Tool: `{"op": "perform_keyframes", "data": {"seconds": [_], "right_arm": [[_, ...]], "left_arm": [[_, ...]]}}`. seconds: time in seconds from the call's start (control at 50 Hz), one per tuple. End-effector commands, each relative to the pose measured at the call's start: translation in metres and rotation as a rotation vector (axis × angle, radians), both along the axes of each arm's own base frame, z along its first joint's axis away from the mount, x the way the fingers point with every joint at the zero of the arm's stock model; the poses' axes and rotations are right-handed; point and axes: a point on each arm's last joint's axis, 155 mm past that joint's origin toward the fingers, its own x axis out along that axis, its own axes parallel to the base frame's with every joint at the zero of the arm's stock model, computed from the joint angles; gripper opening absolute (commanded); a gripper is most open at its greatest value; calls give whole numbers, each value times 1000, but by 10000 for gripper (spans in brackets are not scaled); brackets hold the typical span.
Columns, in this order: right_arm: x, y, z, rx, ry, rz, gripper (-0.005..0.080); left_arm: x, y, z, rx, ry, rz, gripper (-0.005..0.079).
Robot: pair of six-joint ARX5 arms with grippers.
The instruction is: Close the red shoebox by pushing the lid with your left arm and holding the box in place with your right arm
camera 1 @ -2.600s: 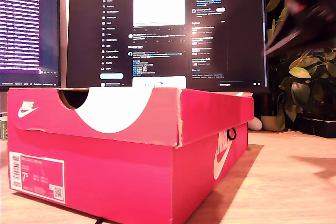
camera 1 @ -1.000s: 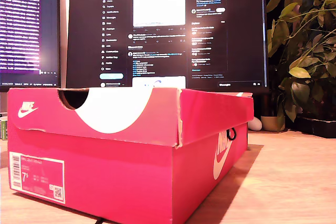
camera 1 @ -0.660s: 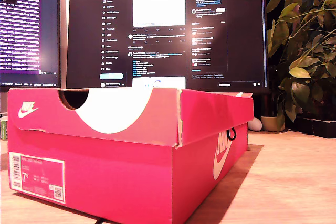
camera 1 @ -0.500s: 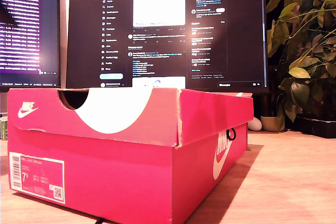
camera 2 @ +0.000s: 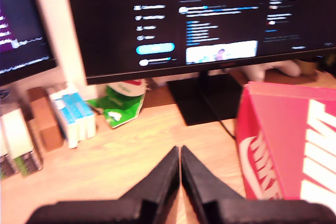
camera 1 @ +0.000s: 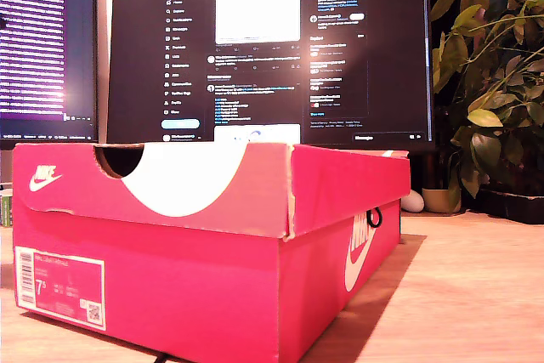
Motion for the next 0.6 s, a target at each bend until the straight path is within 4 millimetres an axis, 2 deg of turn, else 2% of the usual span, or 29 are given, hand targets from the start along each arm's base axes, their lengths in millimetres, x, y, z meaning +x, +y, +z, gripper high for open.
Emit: {"op": "perform_keyframes", "data": {"seconds": [0.0,0.24,0.46,0.58], "right_arm": [[-1,1,-9,-1,-1,2,-12],[-3,6,-19,-4,4,33,-12],[-3,13,-22,-24,19,69,-12],[-3,16,-24,-27,24,85,-12]], "left_arm": [[-3,3,-7,-4,-13,16,-19],[-11,4,-13,-13,-80,53,-19],[-17,1,-49,-11,-51,54,-19],[-21,2,-61,-23,-55,62,-19]]}}
